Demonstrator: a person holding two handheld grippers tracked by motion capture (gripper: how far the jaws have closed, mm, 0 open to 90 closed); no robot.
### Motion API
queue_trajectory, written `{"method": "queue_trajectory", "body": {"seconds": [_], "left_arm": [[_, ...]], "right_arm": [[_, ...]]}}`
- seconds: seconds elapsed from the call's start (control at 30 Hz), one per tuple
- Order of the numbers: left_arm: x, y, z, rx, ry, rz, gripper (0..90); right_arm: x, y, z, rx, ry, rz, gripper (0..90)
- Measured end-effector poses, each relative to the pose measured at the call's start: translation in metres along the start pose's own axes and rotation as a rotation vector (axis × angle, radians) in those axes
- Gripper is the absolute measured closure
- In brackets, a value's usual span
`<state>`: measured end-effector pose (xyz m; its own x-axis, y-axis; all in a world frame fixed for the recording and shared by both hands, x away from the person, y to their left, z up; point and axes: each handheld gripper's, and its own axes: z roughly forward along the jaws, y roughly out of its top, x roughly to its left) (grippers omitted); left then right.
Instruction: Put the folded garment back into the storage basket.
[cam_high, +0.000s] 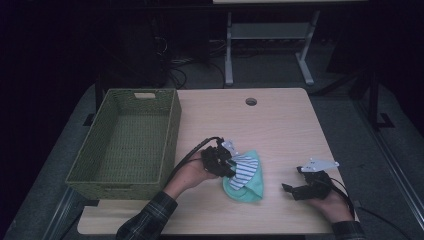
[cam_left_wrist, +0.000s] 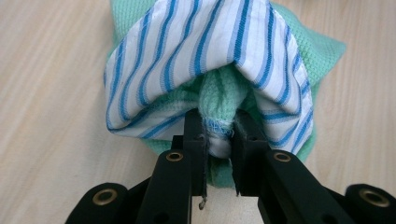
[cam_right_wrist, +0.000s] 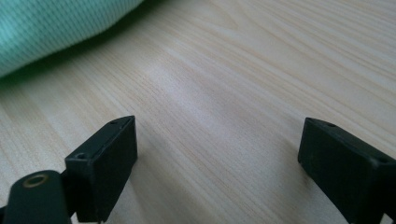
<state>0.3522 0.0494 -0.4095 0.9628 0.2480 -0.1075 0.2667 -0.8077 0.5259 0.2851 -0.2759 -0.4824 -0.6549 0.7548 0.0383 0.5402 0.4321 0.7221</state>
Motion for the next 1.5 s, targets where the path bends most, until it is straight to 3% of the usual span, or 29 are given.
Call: {"method": "queue_trajectory", "body": {"seconds": [0.67, 1.5], "left_arm": [[0.003, 0.018, -0.056, -0.056, 0.040, -0.016, 77.6], [0.021, -0.008, -0.137, -0.104, 0.155, -0.094, 77.5]], "right_arm": [[0.000, 0.000, 0.000, 0.000, 0.002, 0.006, 11.4], [0.000, 0.000, 0.000, 0.001, -0.001, 0.008, 10.1]]}}
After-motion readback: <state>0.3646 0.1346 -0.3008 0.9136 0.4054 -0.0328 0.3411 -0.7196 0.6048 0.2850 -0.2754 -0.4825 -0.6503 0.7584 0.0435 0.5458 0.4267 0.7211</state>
